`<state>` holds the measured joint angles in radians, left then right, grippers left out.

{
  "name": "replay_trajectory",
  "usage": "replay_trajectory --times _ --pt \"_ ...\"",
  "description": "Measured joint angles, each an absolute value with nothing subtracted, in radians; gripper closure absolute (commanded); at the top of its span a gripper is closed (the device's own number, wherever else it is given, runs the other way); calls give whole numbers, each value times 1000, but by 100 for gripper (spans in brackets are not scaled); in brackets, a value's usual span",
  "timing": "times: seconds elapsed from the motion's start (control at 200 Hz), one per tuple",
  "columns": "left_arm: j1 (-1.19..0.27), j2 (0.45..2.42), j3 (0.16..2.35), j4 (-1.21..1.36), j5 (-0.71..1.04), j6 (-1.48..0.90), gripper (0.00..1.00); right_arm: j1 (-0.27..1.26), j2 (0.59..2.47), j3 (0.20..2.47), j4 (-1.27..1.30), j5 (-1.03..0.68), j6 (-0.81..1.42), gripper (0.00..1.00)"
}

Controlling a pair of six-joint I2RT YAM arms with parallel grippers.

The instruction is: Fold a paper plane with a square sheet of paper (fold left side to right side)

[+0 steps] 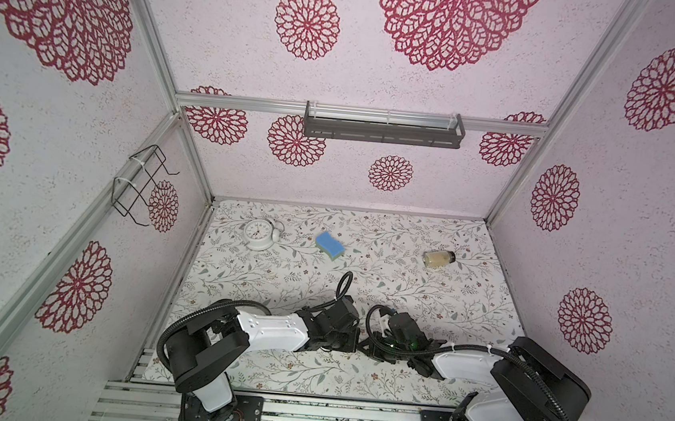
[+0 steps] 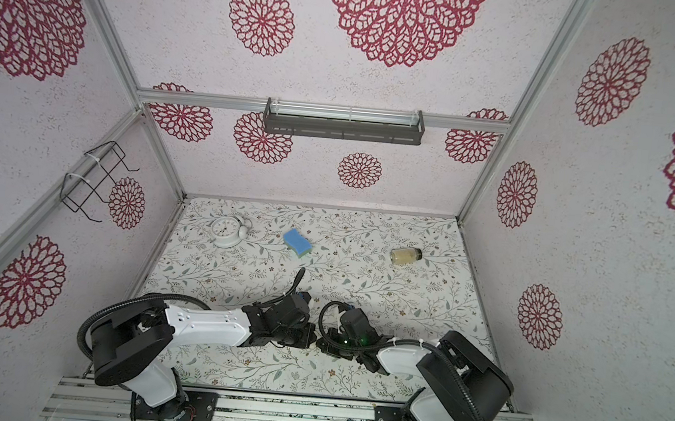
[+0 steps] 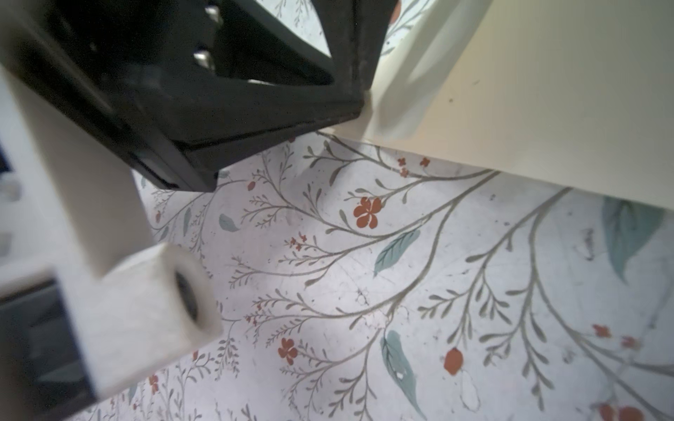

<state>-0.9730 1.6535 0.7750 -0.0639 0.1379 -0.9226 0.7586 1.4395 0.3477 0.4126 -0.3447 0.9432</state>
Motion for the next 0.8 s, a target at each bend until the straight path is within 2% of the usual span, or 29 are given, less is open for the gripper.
replay_trajectory --times 0.801 --pt "-924 1599 595 103 175 -939 100 759 1425 340 403 -337 943 100"
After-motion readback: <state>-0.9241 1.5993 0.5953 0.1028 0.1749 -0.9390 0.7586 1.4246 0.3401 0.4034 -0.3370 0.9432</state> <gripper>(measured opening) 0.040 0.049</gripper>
